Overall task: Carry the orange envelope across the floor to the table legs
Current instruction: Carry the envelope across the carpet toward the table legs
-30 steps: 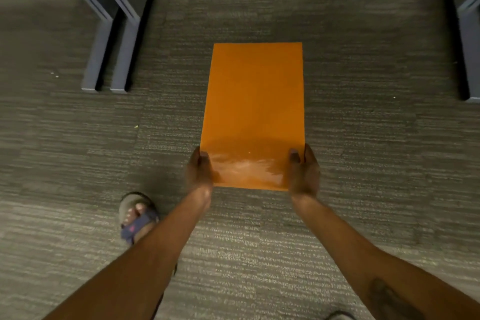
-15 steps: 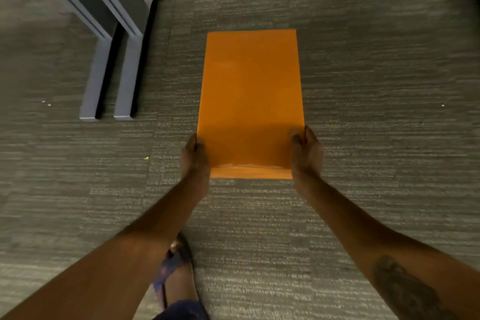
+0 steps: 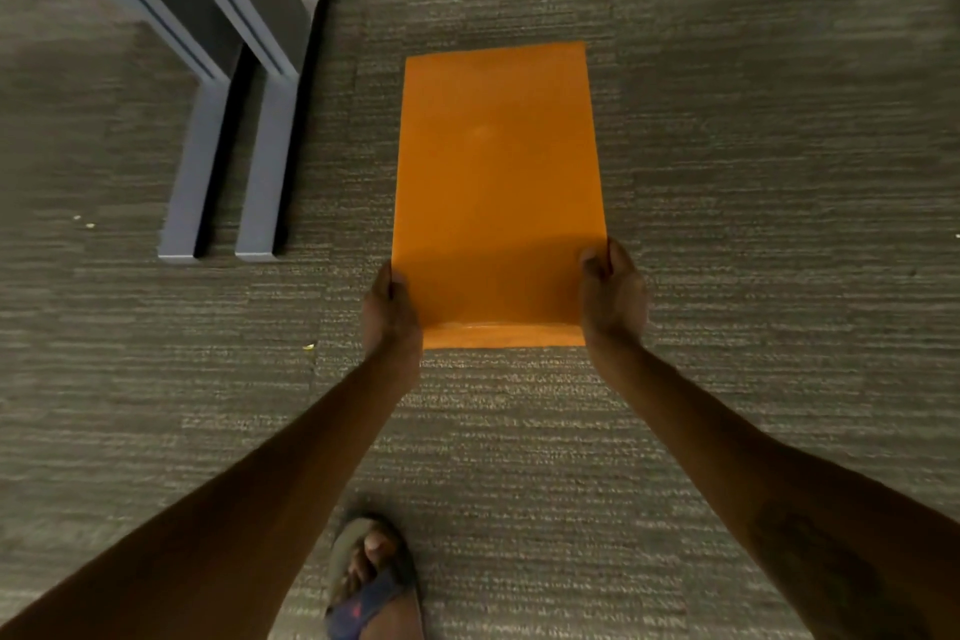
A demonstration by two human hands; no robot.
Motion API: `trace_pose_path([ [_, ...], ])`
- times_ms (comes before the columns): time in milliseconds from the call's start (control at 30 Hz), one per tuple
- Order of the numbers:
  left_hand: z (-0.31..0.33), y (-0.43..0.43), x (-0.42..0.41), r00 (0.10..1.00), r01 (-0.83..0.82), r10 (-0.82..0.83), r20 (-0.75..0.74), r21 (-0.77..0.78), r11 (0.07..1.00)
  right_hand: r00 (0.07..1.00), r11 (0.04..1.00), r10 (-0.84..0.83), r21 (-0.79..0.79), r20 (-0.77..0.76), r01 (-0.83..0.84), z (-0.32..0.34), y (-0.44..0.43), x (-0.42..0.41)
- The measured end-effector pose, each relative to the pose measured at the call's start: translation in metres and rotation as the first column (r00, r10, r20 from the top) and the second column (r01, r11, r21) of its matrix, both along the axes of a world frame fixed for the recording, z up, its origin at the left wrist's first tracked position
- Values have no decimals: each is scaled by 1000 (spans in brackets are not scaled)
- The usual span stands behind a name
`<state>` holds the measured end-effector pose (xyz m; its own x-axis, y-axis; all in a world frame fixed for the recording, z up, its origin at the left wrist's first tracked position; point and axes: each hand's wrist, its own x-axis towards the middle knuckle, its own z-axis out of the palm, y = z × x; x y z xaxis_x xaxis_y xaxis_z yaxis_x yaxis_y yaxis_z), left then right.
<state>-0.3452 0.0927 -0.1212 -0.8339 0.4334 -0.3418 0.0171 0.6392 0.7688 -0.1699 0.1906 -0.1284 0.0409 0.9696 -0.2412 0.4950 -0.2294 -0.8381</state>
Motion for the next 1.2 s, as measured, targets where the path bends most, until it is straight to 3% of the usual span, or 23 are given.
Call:
trace_pose_path([
  [533,48,1,24,989,66,-84,-122,-146,987,971,979,203,5,129,-205,34,-9,13],
  [867,54,-13,27,993,43,-56,-103,-123,992,965,971,237,-62,112,-231,57,-17,26],
  [1100,40,-8,20,999,13,-19,-49,-102,995,968,969,237,-89,89,-229,34,-9,18],
  [1200,25,-6,8,1000,-24,20,-21,-165,986,969,967,229,-132,92,-216,16,-8,5],
])
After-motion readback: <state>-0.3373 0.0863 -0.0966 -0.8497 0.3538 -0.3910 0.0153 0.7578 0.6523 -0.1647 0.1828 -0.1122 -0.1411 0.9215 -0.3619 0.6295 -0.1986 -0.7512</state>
